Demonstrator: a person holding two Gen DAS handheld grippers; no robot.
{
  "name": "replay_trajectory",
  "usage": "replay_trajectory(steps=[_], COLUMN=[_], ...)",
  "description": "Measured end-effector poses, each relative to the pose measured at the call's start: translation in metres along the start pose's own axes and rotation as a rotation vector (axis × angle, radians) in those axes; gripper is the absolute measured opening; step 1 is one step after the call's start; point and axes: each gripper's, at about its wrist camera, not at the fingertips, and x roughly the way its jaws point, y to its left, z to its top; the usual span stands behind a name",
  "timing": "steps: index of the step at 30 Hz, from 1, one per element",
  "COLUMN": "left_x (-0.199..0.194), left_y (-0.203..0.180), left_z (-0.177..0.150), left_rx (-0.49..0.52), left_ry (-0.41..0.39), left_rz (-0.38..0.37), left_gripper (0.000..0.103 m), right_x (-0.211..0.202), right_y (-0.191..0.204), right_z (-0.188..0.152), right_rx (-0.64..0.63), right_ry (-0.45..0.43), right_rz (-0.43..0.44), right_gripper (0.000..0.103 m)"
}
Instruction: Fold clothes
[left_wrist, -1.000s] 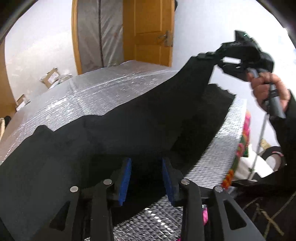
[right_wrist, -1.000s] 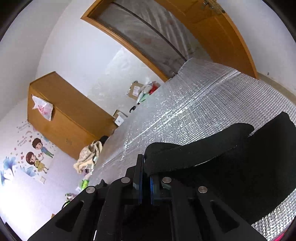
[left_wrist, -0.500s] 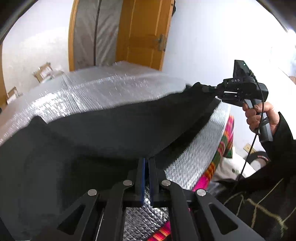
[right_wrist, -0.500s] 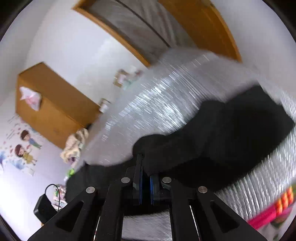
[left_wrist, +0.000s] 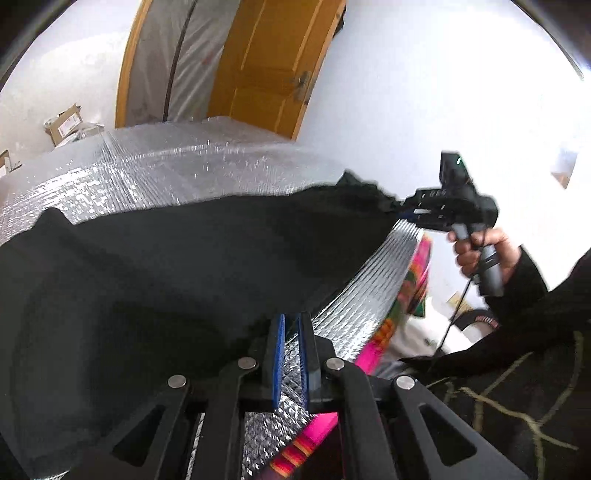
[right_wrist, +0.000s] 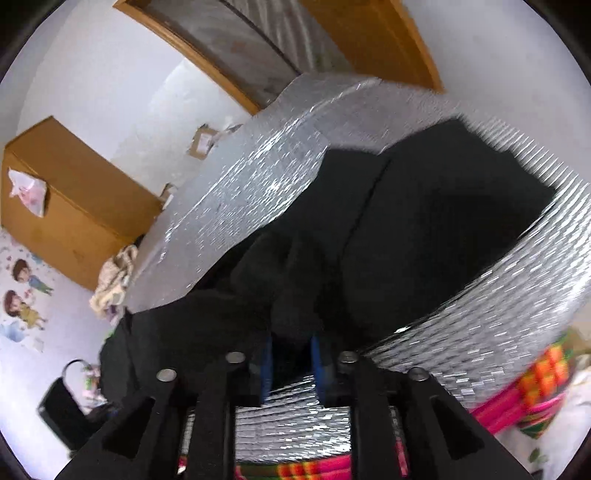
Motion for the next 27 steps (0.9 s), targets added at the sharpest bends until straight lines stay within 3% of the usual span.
replay_trajectory(steps=[4, 7, 12, 15, 20, 23, 27], left_x=[-0.011, -0.007, 0.000, 0.007, 0.008, 0.009, 0.009], left_y=[0.023, 0.040, 0.048, 0.048, 0.054, 0.056, 0.060], left_z=[0.002, 0.002, 0.002, -0.001, -0.008, -0.009, -0.010], left_rx=[-0.079, -0.145, -0.174, -0.170, -0.198, -0.213, -0.218], left_ry=[-0.036, -0.029, -0.021, 0.000, -0.017, -0.028, -0.035], left_rz=[0.127, 0.207, 0.261, 0.270, 0.248, 0.231, 0.217], left_gripper=[0.006, 0.006, 0.006, 0.006, 0.006, 0.006, 0.006], right_x=[-0.032, -0.034, 0.006, 0.037, 0.077, 0.084, 0.078], right_y=[0.004, 0.019, 0.062, 0.081, 0.089, 0.091, 0.092], right_z=[0.008, 0.012, 0.020, 0.027, 0.030, 0.016, 0.008], right_rx=[-0.035, -0.097, -0.286, -0.381, -0.503, -0.582, -0.651], right_ry=[-0.131, -0.166, -0.069, 0.006, 0.162, 0.233, 0.256], right_rz=[-0.068, -0.055, 0.004, -0.007, -0.014, -0.025, -0.005], right_gripper=[0.025, 0.025, 0.025, 0.025, 0.025, 0.024, 0.025])
